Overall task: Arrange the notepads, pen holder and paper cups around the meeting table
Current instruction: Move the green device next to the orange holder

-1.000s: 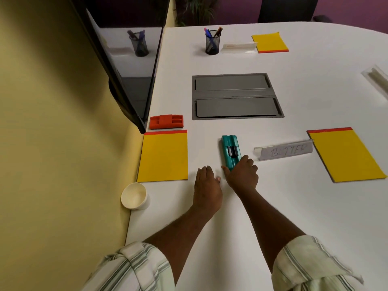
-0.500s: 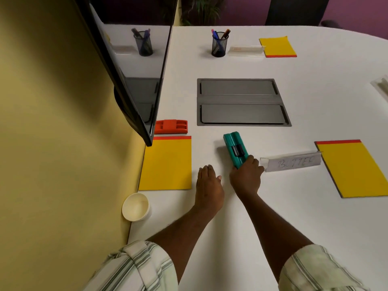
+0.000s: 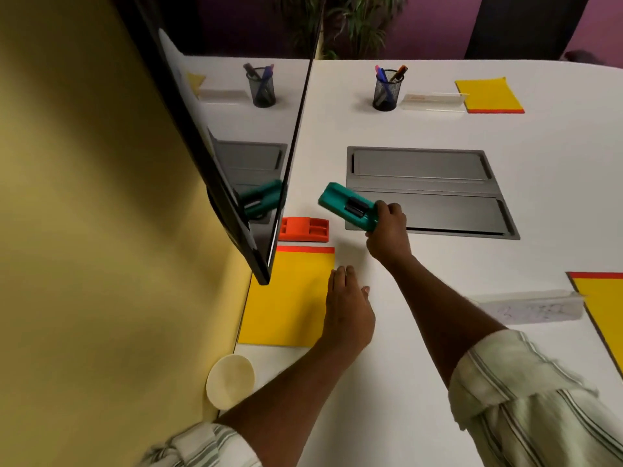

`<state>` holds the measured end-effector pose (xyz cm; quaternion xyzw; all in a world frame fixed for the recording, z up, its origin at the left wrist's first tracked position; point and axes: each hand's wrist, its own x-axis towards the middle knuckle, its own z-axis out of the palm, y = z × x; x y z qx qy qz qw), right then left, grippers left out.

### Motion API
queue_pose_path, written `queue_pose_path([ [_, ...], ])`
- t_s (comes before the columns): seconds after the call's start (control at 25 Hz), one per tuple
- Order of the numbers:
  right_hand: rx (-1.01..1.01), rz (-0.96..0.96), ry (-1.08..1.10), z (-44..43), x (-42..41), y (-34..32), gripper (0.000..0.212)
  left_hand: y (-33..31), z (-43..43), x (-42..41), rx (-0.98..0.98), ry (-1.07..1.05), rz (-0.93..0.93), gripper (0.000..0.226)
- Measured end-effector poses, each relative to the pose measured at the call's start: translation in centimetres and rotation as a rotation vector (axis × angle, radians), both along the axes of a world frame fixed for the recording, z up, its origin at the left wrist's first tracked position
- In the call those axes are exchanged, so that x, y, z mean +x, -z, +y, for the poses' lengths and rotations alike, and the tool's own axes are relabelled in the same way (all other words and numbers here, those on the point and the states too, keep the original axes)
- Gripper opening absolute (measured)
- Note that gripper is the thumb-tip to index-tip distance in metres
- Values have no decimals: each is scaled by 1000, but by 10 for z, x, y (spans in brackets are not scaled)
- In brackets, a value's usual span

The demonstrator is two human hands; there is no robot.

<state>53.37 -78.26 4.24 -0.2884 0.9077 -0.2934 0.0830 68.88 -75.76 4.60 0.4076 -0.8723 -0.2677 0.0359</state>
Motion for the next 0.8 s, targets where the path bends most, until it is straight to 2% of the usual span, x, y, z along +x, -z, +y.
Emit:
queue_pose_path([
  [0.12,-8,-39,-60,-41,-6,4,64,12,-13,2,-17,-7,-12,57],
  [0.32,36,47,-178,-89,-21,11,57,36,-15,11,-65,22,15,53],
  [0.4,102,50,-225,-104,-29,11,53,40,-12,12,20,73,-65,64],
  [0.48,182,64,-267,-116,-33,13,52,47,-8,21,-52,61,-95,68],
  [0.72,238,0,-283,-133,-36,24,54,44,-16,16,-133,34,-57,70],
  [0.8,233,-7,-280,-135,-35,28,52,46,-18,15,-96,34,-51,70],
])
